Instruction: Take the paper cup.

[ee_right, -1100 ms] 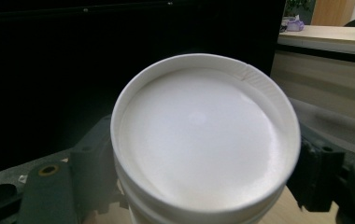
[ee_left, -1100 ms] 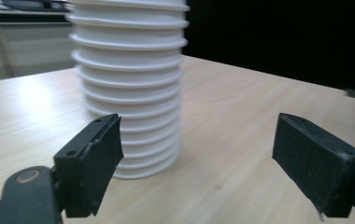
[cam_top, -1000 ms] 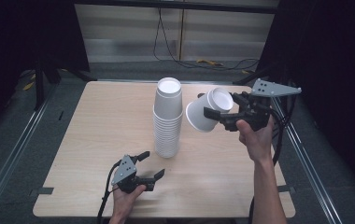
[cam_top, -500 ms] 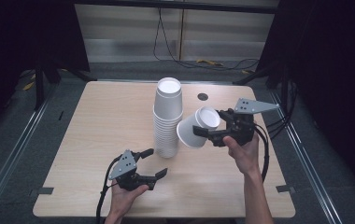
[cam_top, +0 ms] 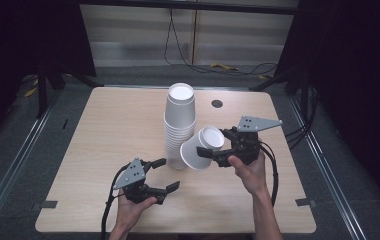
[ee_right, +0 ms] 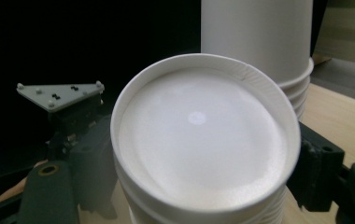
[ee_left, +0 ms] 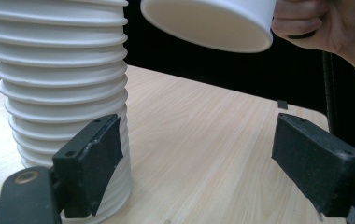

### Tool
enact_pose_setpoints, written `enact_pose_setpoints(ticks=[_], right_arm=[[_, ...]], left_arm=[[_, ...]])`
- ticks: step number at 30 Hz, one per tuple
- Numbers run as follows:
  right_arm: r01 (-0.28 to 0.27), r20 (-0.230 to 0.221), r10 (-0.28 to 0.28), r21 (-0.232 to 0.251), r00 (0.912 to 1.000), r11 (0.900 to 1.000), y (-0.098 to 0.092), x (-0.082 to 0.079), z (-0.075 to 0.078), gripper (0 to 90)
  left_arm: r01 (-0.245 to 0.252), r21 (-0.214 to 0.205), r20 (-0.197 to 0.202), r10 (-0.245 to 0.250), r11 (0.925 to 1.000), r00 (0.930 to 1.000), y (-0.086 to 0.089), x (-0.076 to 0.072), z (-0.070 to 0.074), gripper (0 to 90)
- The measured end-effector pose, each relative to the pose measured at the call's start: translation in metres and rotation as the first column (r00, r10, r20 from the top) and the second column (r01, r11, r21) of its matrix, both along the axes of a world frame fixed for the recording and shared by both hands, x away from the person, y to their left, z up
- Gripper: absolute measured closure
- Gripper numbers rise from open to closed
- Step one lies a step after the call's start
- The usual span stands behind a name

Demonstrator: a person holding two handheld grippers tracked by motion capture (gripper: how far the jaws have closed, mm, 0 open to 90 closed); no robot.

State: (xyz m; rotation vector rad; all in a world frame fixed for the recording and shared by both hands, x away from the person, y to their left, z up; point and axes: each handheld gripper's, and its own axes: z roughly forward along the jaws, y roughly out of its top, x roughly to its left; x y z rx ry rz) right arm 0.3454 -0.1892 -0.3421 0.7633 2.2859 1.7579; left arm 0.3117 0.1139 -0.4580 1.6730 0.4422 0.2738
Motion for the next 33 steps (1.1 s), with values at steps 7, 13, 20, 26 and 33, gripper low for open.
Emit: enact_pose_setpoints(ticks=[7,13,20,26,33], right_arm=[[-0.058,-0.041,0.058,0.000,0.9975,0.9983,0.006,0.001,-0.019,23.3],[-0.088,-0.065,0.087,-0.014,0.9941,0.9960,0.014,0.000,-0.030,23.2],[-0.114,-0.085,0.112,-0.012,0.9900,0.9934,0.017,-0.001,-0.039,23.3],[-0.140,-0.092,0.140,0.004,0.9859,0.9901,0.020,-0.001,-0.044,23.3],[-0.155,-0.098,0.155,0.009,0.9830,0.9878,0.024,-0.002,-0.049,23.4]], left_arm=[[0.069,-0.039,-0.009,-0.069,0.9969,0.9976,0.000,0.002,0.009,16.3],[0.080,-0.037,0.006,-0.080,0.9961,0.9968,-0.003,0.003,0.014,15.7],[0.112,0.008,0.001,-0.112,0.9937,0.9937,-0.006,0.007,0.017,15.5],[0.106,0.049,-0.005,-0.106,0.9932,0.9944,-0.011,0.008,0.017,15.5],[0.146,0.052,-0.022,-0.145,0.9880,0.9892,-0.017,0.011,0.015,14.7]])
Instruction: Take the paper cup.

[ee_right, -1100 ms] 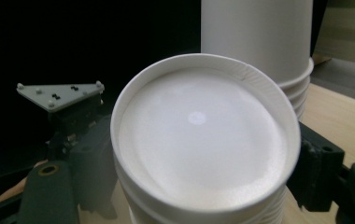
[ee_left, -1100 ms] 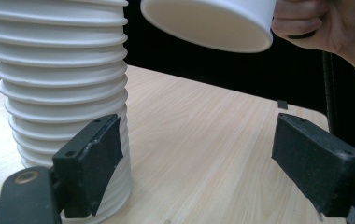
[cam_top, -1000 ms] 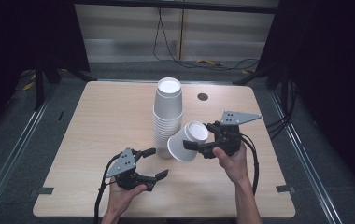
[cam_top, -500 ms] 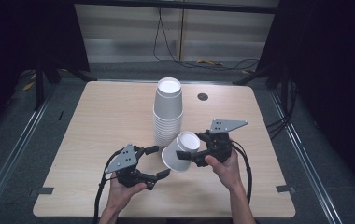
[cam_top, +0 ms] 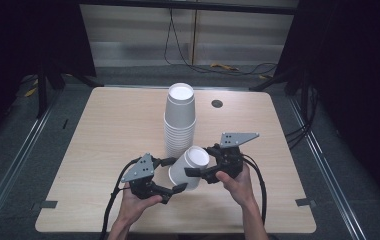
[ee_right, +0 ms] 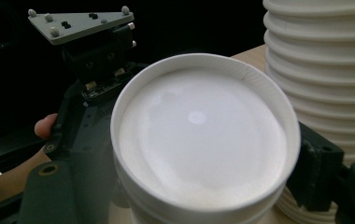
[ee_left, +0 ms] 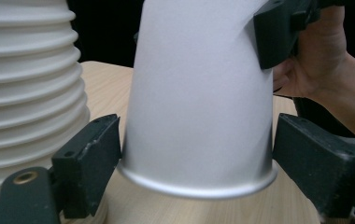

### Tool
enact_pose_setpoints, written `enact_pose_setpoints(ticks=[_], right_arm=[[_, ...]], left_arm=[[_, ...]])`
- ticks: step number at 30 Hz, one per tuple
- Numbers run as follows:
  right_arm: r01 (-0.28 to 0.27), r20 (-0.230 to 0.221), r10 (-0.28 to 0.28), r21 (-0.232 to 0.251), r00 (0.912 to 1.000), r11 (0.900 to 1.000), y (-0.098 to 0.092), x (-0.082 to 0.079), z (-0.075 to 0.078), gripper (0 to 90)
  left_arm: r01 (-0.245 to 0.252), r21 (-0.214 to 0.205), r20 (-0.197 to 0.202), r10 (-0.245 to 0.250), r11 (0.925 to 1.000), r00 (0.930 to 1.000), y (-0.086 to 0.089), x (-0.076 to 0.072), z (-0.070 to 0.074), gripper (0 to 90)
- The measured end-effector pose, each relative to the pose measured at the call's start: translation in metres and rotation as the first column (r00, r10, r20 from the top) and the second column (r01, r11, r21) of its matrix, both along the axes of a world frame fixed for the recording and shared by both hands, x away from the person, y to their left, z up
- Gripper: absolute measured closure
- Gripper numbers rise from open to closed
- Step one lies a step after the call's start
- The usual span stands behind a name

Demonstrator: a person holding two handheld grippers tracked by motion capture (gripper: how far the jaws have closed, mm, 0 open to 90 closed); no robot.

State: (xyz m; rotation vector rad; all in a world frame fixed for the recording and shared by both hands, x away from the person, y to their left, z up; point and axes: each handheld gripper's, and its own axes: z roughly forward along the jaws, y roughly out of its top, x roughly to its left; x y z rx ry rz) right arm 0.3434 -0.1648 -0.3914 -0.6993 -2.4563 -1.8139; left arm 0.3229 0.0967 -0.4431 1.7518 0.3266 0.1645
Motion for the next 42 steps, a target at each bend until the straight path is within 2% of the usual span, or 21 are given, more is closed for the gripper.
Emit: enact_pose_setpoints(ticks=[3,5,8,12,15,22,25,31,33,37,42], right_arm=[[-0.002,0.005,0.002,0.008,1.0000,1.0000,0.002,-0.001,-0.002,23.5],[-0.007,0.004,0.007,0.013,1.0000,0.9999,0.003,-0.001,-0.003,23.5],[-0.027,0.004,0.027,0.038,0.9996,0.9989,0.005,-0.002,-0.005,23.5],[-0.037,0.003,0.037,0.038,0.9993,0.9986,0.008,-0.002,-0.005,23.5],[-0.060,0.011,0.059,0.055,0.9982,0.9967,0.010,-0.003,-0.006,23.5],[-0.080,0.018,0.079,0.054,0.9967,0.9953,0.015,-0.003,-0.006,23.6],[-0.081,0.020,0.080,0.052,0.9966,0.9954,0.016,-0.003,-0.006,23.6],[-0.082,0.021,0.081,0.051,0.9965,0.9953,0.015,-0.003,-0.008,23.1],[-0.086,0.016,0.086,0.045,0.9962,0.9952,0.016,-0.003,-0.010,22.7],[-0.078,0.022,0.077,0.041,0.9968,0.9961,0.017,-0.004,-0.012,21.8],[-0.067,0.028,0.066,0.037,0.9974,0.9971,0.017,-0.004,-0.011,17.2]], left_arm=[[0.011,-0.002,-0.024,-0.011,0.9999,0.9997,-0.002,0.001,-0.001,12.6],[0.019,0.003,-0.021,-0.019,0.9998,0.9996,-0.003,0.003,-0.001,11.3],[0.042,-0.017,-0.033,-0.042,0.9990,0.9986,-0.003,0.004,-0.001,11.0],[0.058,-0.030,-0.044,-0.060,0.9978,0.9973,-0.003,0.006,-0.003,10.7],[0.074,-0.044,-0.047,-0.076,0.9963,0.9960,-0.004,0.007,-0.004,10.8],[0.099,-0.039,-0.047,-0.101,0.9943,0.9938,-0.007,0.008,-0.004,12.2],[0.113,-0.052,-0.058,-0.116,0.9922,0.9915,-0.007,0.009,-0.006,12.4],[0.121,-0.021,-0.059,-0.122,0.9925,0.9908,-0.007,0.009,-0.006,15.0],[0.117,0.002,-0.050,-0.116,0.9932,0.9919,-0.007,0.008,-0.006,15.3],[0.105,0.004,-0.053,-0.105,0.9944,0.9931,-0.006,0.008,-0.006,16.0],[0.107,0.044,-0.053,-0.104,0.9933,0.9931,-0.007,0.009,-0.008,16.1]])
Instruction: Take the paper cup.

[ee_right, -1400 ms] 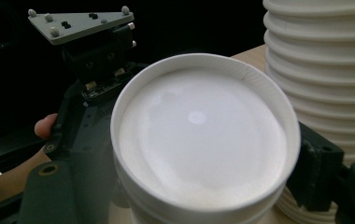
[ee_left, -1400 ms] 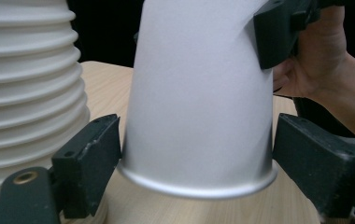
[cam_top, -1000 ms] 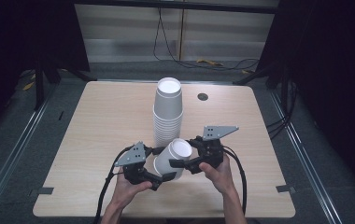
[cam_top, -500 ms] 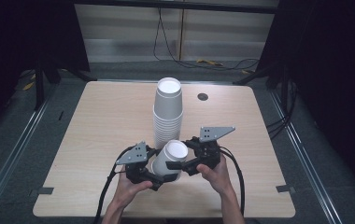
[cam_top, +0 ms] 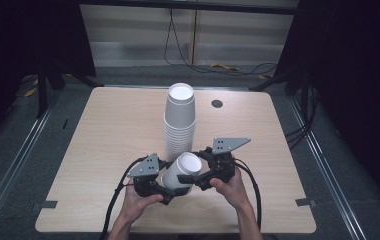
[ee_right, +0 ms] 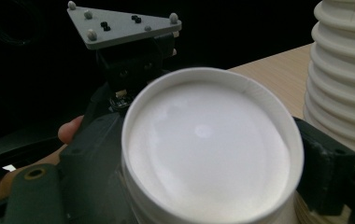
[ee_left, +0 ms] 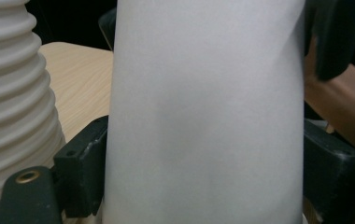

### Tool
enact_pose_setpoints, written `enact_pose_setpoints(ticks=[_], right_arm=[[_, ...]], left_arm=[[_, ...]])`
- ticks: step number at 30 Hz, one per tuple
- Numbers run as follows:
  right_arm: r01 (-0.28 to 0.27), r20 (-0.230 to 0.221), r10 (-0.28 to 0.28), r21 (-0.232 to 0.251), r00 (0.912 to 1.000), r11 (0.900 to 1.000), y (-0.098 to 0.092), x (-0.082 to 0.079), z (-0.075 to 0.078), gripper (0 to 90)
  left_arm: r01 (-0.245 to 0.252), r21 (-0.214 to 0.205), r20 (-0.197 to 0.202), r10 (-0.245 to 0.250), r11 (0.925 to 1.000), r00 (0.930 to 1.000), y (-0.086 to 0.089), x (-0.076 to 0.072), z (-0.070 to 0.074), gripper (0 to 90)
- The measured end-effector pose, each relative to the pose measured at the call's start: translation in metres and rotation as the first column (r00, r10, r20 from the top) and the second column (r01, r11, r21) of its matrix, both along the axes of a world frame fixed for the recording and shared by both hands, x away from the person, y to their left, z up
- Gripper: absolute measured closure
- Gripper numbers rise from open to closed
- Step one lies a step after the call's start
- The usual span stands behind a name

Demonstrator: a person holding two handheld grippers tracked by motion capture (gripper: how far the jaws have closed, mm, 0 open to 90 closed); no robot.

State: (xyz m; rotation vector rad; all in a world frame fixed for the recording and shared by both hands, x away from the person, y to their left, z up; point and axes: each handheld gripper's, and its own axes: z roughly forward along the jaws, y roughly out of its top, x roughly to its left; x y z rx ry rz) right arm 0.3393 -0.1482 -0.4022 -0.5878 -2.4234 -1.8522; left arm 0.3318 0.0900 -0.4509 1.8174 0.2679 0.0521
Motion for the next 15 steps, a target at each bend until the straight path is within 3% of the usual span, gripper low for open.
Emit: enact_pose_setpoints(ticks=[15], right_arm=[[0.035,-0.004,-0.035,-0.013,0.9994,0.9993,-0.0098,-0.0021,-0.0006,15.2]], left_arm=[[-0.024,0.046,-0.012,0.025,0.9987,0.9996,0.0076,0.0038,-0.0062,16.2]])
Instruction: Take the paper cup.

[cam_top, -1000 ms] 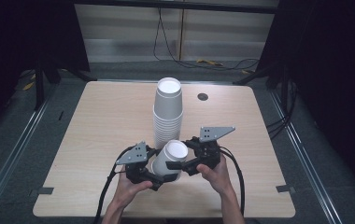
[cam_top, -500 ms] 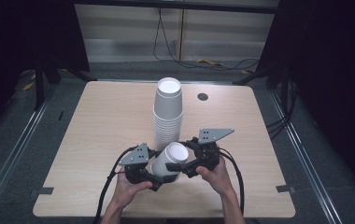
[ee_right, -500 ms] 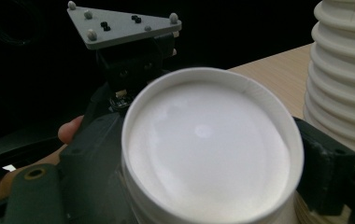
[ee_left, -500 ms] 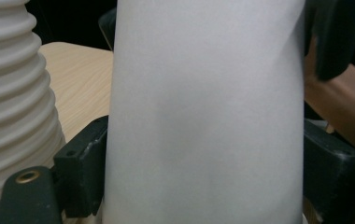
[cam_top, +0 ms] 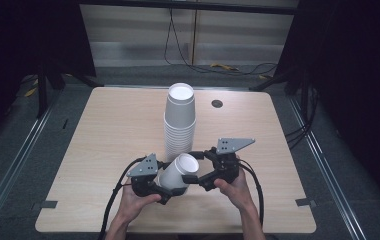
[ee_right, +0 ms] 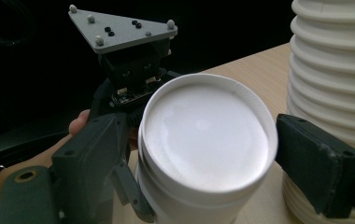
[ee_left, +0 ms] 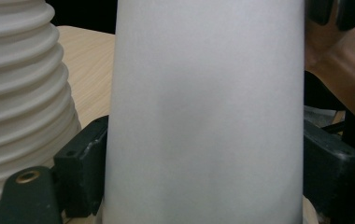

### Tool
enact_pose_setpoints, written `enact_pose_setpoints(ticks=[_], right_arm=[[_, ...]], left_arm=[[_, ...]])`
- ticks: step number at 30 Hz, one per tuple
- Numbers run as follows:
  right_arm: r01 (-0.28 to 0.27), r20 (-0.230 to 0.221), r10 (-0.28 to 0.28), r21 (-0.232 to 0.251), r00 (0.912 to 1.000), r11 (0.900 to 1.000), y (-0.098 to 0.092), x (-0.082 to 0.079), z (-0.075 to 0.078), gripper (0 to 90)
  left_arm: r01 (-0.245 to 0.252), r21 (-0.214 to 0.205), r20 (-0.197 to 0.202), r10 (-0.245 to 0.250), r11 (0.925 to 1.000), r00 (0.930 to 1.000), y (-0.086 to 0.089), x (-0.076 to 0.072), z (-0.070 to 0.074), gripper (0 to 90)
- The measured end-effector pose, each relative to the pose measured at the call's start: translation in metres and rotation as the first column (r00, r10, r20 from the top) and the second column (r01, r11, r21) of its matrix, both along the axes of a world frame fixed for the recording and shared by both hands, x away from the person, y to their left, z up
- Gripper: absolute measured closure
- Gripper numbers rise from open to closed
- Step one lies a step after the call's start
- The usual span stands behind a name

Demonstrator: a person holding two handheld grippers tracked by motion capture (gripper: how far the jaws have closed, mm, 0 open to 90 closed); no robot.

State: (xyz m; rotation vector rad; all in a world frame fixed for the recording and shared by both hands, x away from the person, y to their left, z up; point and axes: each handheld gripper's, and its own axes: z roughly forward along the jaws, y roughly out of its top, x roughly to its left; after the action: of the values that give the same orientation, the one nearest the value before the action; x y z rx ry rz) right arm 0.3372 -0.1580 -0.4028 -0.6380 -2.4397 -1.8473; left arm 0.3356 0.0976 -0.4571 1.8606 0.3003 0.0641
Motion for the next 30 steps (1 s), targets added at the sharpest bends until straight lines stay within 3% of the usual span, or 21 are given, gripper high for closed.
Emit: enact_pose_setpoints(ticks=[10,18,23,30], right_arm=[[0.021,0.006,-0.021,-0.045,0.9998,0.9987,-0.0010,0.0006,-0.0006,15.7],[0.039,0.009,-0.039,-0.081,0.9992,0.9959,-0.0049,0.0009,-0.0006,16.6],[0.055,0.004,-0.055,-0.107,0.9985,0.9928,-0.0060,0.0012,-0.0018,16.5],[0.055,0.009,-0.054,-0.142,0.9985,0.9883,-0.0069,-0.0006,-0.0022,16.5]], left_arm=[[-0.013,0.025,-0.002,0.013,0.9996,0.9999,0.0042,0.0017,0.0000,16.2],[-0.020,0.091,0.003,0.019,0.9957,0.9998,0.0052,0.0035,-0.0006,16.2],[-0.012,0.168,0.033,0.006,0.9858,0.9994,0.0019,0.0035,0.0015,16.2],[-0.018,0.200,0.040,0.010,0.9795,0.9992,0.0017,0.0040,0.0046,16.2]])
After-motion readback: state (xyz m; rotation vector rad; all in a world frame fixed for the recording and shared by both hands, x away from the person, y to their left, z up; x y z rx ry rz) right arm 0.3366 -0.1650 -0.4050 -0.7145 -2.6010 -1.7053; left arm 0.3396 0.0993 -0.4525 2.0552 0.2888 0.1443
